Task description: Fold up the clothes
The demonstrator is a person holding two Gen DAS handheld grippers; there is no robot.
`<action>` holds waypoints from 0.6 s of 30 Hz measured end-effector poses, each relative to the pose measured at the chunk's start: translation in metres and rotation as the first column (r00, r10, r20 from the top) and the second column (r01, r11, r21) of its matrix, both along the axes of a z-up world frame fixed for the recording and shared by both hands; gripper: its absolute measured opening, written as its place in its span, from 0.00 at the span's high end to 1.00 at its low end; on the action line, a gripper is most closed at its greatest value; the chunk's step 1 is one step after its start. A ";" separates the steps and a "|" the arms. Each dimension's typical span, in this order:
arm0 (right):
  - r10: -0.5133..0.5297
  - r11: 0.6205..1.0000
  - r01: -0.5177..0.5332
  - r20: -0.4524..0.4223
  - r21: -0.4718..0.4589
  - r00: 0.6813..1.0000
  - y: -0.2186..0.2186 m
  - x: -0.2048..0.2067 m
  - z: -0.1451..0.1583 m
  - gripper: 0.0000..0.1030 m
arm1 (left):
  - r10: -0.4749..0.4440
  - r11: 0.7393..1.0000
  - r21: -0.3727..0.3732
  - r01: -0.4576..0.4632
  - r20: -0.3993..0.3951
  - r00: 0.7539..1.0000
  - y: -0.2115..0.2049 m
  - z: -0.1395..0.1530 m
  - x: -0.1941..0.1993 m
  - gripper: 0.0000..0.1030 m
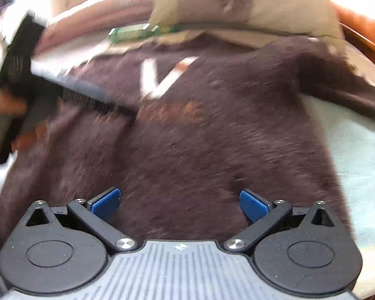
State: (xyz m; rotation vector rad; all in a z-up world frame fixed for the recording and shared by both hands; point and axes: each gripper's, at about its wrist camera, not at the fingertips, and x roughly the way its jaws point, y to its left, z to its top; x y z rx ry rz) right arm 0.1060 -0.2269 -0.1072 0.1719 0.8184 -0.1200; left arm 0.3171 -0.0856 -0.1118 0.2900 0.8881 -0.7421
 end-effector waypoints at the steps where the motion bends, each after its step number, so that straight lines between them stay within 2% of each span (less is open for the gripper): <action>1: -0.019 1.000 0.019 0.013 0.012 1.000 -0.008 -0.002 0.002 0.00 | 0.002 1.000 -0.007 -0.002 0.001 1.000 0.000 -0.001 0.001 0.01; 6: -0.169 0.983 0.164 0.047 0.086 0.985 -0.062 -0.013 0.008 0.00 | -0.006 0.999 -0.034 0.007 0.030 1.000 0.001 -0.006 0.002 0.01; 13: -0.262 0.954 0.225 0.182 0.200 0.948 -0.105 0.007 0.026 0.00 | -0.028 0.999 -0.044 0.030 0.051 0.998 0.002 -0.008 0.003 0.00; 15: -0.302 0.937 0.251 0.202 0.244 0.931 -0.131 0.013 0.025 0.00 | -0.031 0.998 -0.044 0.033 0.055 0.998 0.003 -0.008 0.003 0.00; 18: -0.432 0.874 0.373 0.148 0.311 0.890 -0.181 0.011 0.006 0.00 | -0.034 0.998 -0.041 0.037 0.062 0.998 0.002 -0.008 0.003 0.00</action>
